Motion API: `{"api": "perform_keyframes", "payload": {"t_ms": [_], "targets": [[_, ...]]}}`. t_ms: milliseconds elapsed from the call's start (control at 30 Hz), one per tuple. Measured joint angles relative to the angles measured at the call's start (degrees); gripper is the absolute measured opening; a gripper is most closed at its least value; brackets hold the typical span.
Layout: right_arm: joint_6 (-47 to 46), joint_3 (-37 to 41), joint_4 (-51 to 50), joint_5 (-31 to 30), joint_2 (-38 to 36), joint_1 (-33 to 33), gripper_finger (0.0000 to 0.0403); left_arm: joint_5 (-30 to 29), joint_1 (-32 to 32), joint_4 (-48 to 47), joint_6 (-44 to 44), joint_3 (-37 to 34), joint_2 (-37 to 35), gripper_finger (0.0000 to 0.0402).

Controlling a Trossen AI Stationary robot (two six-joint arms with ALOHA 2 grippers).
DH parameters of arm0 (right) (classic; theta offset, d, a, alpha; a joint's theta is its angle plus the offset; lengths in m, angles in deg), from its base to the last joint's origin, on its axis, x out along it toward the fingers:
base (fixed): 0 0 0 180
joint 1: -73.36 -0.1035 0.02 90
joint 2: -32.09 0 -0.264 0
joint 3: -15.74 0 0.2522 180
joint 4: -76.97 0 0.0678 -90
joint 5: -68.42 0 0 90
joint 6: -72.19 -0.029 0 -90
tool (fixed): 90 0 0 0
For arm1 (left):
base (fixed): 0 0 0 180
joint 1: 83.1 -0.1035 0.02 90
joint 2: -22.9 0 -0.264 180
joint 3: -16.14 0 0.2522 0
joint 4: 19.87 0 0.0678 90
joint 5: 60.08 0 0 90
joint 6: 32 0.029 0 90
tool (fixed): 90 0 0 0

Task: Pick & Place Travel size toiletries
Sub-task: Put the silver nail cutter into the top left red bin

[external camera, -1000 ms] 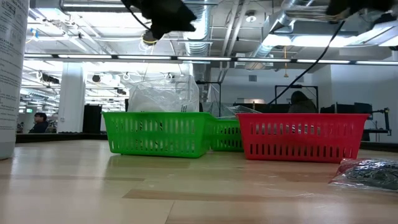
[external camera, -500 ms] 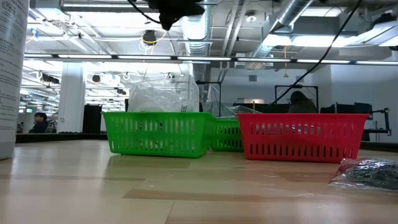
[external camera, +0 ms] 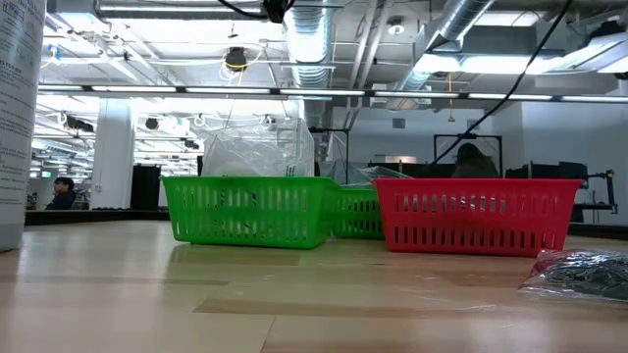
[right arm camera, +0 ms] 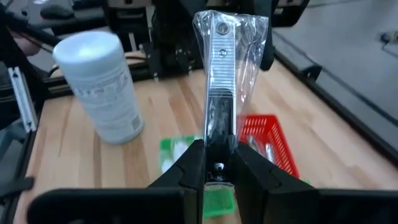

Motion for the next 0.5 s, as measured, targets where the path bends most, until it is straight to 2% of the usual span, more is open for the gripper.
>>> {"api": "perform_keyframes", "payload": {"t_ms": [267, 500], "targets": [[4.3, 0.0, 3.2, 0.2, 0.0, 2.6, 0.0047, 0.0, 0.0, 2.5, 0.0, 0.0, 0.0, 0.0131], [7.3, 0.0, 6.5, 3.0, 0.0, 5.0, 0.0047, 0.0, 0.0, 4.4, 0.1, 0.0, 0.0, 0.0131]]}}
